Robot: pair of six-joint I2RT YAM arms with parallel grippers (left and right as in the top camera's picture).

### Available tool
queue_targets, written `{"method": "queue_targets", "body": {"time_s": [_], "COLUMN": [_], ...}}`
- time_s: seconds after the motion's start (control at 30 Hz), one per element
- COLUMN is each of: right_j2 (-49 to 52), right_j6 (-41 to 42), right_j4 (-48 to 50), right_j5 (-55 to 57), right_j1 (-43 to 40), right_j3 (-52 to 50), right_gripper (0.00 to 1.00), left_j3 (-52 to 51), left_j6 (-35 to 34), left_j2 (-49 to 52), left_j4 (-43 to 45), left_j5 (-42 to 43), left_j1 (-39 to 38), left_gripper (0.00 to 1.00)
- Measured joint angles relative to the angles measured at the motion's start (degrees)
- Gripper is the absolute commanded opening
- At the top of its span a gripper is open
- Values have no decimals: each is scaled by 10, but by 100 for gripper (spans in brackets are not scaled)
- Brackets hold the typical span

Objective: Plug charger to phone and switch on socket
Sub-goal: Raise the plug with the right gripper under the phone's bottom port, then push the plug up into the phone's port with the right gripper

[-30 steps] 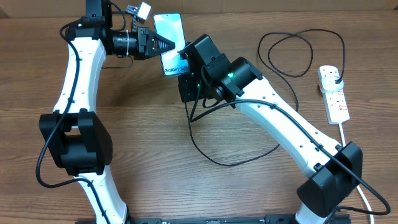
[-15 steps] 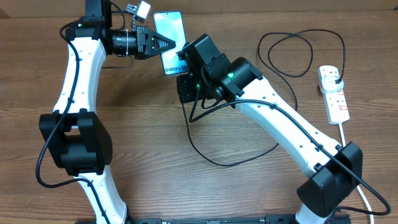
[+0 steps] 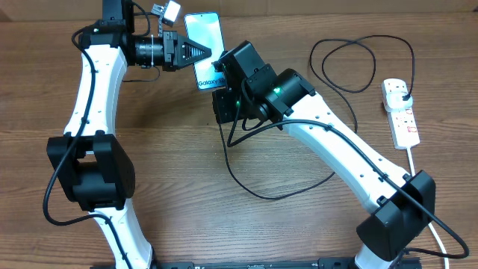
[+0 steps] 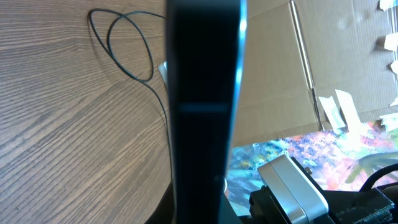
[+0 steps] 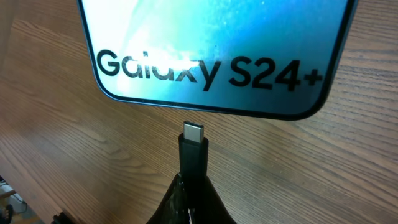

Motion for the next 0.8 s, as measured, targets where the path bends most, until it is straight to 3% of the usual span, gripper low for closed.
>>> {"method": "queue_targets", "body": {"time_s": [0.8], "right_j2": [0], "right_j6": [0], "right_j4": [15], "right_j5": [16], "right_j1": [0], "right_j3": [0], "right_gripper": [4], "left_j3": [0], "left_j6": [0], "left_j2": [0], "left_j4": [0], "left_j5": [5], "left_j1": [0], "left_gripper": [4]}}
